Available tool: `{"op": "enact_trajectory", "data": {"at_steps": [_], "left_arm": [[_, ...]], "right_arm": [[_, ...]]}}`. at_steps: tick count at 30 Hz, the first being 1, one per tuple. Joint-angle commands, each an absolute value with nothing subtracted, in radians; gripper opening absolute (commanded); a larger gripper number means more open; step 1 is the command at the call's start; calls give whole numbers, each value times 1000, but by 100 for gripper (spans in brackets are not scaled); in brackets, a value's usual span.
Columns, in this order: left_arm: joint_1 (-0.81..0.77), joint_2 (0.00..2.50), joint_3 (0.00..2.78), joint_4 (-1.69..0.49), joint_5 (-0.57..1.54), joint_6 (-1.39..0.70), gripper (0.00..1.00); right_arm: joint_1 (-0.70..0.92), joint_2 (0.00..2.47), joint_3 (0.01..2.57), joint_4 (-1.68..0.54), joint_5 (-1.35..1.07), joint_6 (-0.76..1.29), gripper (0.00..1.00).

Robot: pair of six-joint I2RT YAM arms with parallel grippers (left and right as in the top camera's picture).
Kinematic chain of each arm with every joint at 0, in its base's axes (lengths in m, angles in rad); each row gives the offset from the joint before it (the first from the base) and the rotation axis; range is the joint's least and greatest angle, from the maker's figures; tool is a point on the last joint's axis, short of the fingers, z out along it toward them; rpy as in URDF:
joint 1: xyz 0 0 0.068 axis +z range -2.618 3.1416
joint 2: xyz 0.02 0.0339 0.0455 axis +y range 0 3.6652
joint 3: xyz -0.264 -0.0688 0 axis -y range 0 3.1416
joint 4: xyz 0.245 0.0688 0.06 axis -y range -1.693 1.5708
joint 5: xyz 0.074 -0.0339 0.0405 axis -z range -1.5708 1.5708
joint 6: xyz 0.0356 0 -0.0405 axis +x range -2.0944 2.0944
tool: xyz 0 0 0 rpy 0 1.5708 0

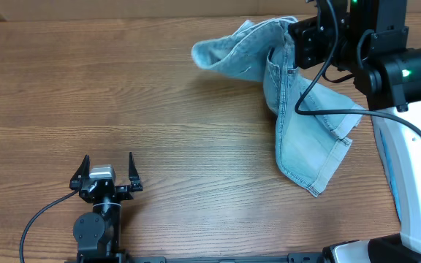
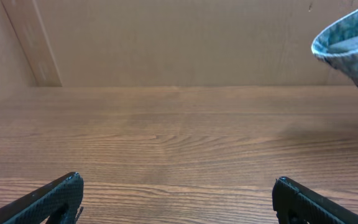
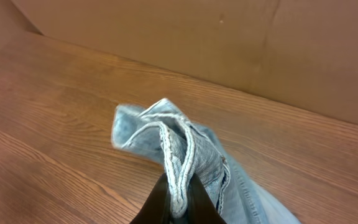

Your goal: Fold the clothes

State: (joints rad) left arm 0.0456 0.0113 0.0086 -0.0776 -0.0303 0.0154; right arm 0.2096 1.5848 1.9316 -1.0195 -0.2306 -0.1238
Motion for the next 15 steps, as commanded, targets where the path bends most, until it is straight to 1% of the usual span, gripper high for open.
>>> {"op": "enact_trajectory", "data": {"at_steps": [1,5,8,9,10,12,13,15], "left_arm": [[39,5,5,-74,-33,30,100],[39,5,5,-72,-31,30,100],[39,5,7,27,140,11,100],[39,6,41,19,199,-83,100],[39,9,77,2,217,-127,100],[39,59,230,-80,222,-125,100],[39,107,311,-126,224,-118,100],[39,286,508,-242,258,-99,100]], "right_arm": [[223,1549,1974,-1000,-226,-128,4],[230,1551,1969,-1026,-226,-128,4],[230,1551,1969,-1053,-226,-128,4],[230,1552,1969,-1053,-226,-128,4],[230,1552,1969,-1049,-226,-128,4],[230,1552,1969,-1042,-226,-128,4],[230,1552,1969,-1042,-226,-128,4],[230,1552,1969,-1045,-227,-128,4]]}}
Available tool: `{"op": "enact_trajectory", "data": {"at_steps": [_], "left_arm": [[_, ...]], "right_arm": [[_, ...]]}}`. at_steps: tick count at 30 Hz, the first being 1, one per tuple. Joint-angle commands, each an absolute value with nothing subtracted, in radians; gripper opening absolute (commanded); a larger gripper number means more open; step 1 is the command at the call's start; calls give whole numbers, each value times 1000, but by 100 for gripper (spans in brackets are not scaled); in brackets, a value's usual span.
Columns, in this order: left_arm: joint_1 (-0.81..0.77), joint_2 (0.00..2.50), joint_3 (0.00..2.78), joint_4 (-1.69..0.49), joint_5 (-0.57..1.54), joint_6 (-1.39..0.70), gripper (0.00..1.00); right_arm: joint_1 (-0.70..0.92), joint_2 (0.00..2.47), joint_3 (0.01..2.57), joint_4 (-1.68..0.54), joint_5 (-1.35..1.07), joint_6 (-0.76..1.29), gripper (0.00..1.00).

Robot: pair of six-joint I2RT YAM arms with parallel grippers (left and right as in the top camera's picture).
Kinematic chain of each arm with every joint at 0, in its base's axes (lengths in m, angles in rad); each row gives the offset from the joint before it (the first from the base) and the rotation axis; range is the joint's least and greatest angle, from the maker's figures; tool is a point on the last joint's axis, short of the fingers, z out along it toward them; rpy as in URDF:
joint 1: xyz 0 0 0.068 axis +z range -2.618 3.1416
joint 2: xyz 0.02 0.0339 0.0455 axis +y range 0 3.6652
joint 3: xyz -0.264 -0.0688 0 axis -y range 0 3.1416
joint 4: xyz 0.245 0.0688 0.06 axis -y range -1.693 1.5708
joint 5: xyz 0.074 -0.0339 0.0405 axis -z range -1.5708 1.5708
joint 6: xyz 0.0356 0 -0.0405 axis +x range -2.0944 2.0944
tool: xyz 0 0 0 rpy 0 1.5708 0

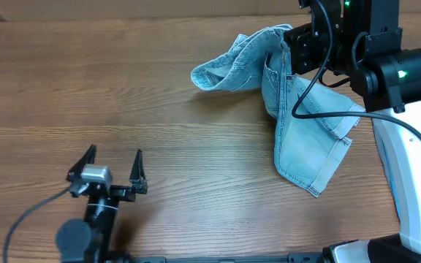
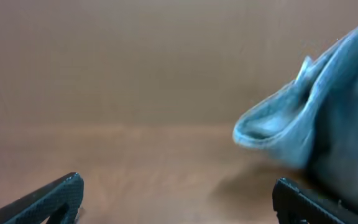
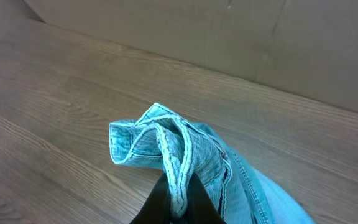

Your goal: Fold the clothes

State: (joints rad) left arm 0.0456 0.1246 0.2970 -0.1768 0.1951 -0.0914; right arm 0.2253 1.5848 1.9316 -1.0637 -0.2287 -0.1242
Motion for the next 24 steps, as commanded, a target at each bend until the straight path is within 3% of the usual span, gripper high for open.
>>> {"op": "enact_trajectory", "data": {"at_steps": [1,5,8,11,12,13,17,22,24], "left_arm": [[39,459,668,-354,294,-83,100],[-11,1031,1233,-760,363,-56,100],[-55,1380,1504,-776,375,-49,100],[-56,1558,1525,-698,472,-48,100],[-67,1645,1525,-665,554,-49,94],[-74,1699,1525,-651,595,-49,77],[-139,1919,1525,-608,708,-90,56],[-167,1950,1526,-585,706,-90,63],[-174,1951,1525,-572,695,-89,59]], "right_arm": [[230,1552,1969,-1044,-226,-128,4],[230,1552,1969,-1045,-226,-128,4],[230,1552,1969,-1056,-230,-128,4],[230,1551,1969,-1069,-260,-128,4],[230,1551,1969,-1069,-266,-128,4],[230,1551,1970,-1068,-267,-128,4],[230,1551,1970,-1068,-267,-128,4],[230,1551,1970,-1070,-266,-128,4],[230,1551,1969,-1077,-267,-128,4]]}}
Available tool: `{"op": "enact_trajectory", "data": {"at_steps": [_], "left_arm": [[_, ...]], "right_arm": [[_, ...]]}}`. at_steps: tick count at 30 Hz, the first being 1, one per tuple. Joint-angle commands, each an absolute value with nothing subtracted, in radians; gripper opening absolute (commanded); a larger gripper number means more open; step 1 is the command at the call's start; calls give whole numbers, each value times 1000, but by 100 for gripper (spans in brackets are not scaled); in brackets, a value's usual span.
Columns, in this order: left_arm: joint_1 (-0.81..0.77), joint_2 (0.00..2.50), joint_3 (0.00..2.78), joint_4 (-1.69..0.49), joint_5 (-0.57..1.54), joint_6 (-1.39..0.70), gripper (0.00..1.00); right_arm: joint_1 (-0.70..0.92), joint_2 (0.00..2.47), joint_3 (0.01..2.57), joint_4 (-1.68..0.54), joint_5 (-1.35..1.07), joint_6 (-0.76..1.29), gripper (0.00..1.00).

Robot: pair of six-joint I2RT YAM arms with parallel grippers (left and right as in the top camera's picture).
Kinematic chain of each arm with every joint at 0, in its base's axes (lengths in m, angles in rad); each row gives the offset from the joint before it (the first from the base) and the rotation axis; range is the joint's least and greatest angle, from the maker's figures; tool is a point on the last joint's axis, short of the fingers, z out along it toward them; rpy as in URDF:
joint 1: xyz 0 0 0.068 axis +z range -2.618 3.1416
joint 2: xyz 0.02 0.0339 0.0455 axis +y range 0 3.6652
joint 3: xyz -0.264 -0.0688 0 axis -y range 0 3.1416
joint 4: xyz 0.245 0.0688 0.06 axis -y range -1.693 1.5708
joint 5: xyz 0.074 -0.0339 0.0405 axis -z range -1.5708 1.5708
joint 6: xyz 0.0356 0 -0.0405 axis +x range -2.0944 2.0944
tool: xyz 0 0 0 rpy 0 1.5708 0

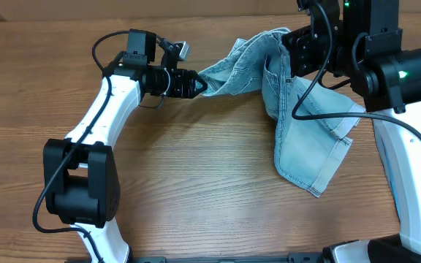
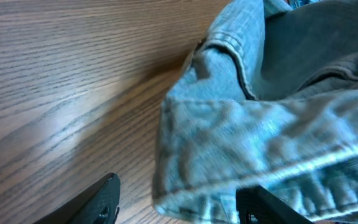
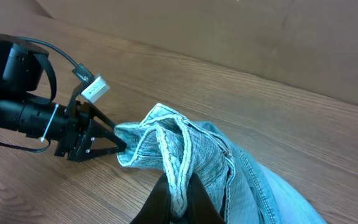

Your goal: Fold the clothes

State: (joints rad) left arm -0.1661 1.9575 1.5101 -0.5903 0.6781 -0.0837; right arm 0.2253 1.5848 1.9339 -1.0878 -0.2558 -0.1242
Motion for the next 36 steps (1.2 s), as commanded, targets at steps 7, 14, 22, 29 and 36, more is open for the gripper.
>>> {"op": "enact_trajectory", "data": {"at_steps": [7,14,22,29,36], "left_arm": [[-194,1935,1610,-546,661,-143,4],[-189,1835,2037,-814,411,-142,4],[-189,1686,2283,-885,114,-142,4],[-189,1513,2315,-821,68,-145,4],[-190,1398,2315,-862,97,-313,4]], "right_arm": [[230,1549,1973,-1071,-267,-133,4],[230,1470,2019,-1065,-267,-162,4],[229,1388,2032,-913,-263,-313,4],[227,1333,2075,-876,-222,-330,4],[227,1230,2111,-914,-224,-197,4]]}}
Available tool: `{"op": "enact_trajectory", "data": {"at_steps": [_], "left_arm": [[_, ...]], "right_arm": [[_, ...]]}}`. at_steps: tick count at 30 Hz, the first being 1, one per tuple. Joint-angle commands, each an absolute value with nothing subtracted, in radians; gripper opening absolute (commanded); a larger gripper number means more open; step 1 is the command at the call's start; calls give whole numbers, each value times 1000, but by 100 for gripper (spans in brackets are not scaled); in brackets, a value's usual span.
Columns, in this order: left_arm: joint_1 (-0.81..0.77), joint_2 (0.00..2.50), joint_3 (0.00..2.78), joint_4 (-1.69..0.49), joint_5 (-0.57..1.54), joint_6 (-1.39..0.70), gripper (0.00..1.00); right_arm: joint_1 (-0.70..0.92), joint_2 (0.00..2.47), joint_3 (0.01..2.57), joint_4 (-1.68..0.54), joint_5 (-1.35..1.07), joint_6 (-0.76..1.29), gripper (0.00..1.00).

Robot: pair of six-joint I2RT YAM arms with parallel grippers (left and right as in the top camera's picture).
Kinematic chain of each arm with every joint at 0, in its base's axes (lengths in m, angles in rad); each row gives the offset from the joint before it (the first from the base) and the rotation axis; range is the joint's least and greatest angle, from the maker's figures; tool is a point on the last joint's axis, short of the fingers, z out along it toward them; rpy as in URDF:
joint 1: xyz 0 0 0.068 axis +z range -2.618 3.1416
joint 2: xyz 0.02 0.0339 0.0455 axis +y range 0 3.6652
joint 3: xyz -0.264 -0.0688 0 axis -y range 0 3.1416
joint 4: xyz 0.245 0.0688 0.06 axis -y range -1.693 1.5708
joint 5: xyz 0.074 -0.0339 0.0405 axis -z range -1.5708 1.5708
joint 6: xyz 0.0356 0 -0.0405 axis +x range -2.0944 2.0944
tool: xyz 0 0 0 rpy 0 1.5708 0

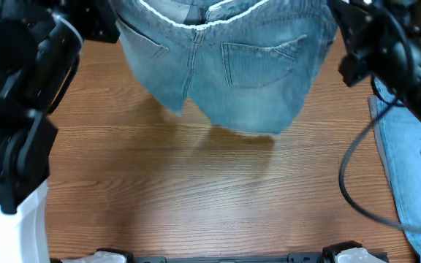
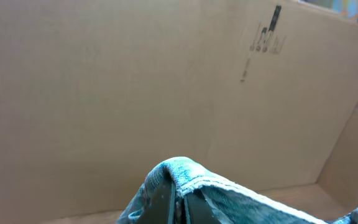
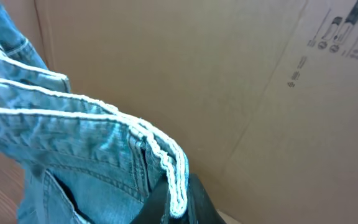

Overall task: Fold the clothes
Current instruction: 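Raise the jeans with both grippers and swing them to table center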

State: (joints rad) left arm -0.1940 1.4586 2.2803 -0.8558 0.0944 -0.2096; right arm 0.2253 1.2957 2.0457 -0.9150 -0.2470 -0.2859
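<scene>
A pair of light blue denim shorts (image 1: pixel 225 66) hangs spread out high above the wooden table (image 1: pixel 196 204), back pockets facing the overhead camera. My left gripper (image 2: pixel 179 200) is shut on one end of the waistband (image 2: pixel 229 186). At the other end my right gripper (image 3: pixel 178 204) is shut on the white-stitched waistband edge (image 3: pixel 166 162). In the overhead view the left arm (image 1: pixel 28 88) and the right arm (image 1: pixel 393 51) flank the shorts, and the fingertips themselves are hidden there.
Another light blue cloth (image 1: pixel 408 175) lies along the table's right edge. A cardboard wall (image 2: pixel 104 93) stands behind the table and fills both wrist views.
The left gripper, then open at the shorts' loose corner, is now shut on the waistband. Both arms have risen, and the shorts hang spread between them instead of trailing on the table.
The right gripper held the shorts by the waistband, bunched and partly on the table, while the left gripper stood open near the front. The left gripper then was at the shorts' free corner. Now both hold the waistband with the shorts lifted and spread.
</scene>
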Motion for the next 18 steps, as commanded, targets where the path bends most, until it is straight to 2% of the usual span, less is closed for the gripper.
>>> {"op": "enact_trajectory", "data": {"at_steps": [1,4,12,18], "left_arm": [[-190,1383,2315,-872,102,-341,4],[-190,1343,2315,-944,114,-422,4],[-190,1253,2315,-1122,159,-450,4],[-190,1359,2315,-1122,170,-450,4]], "right_arm": [[227,1214,2127,-930,-230,-173,4],[227,1184,2162,-987,-238,-125,4],[227,1172,2234,-1179,-279,3,4],[227,1220,2233,-1206,-274,-7,4]]}}
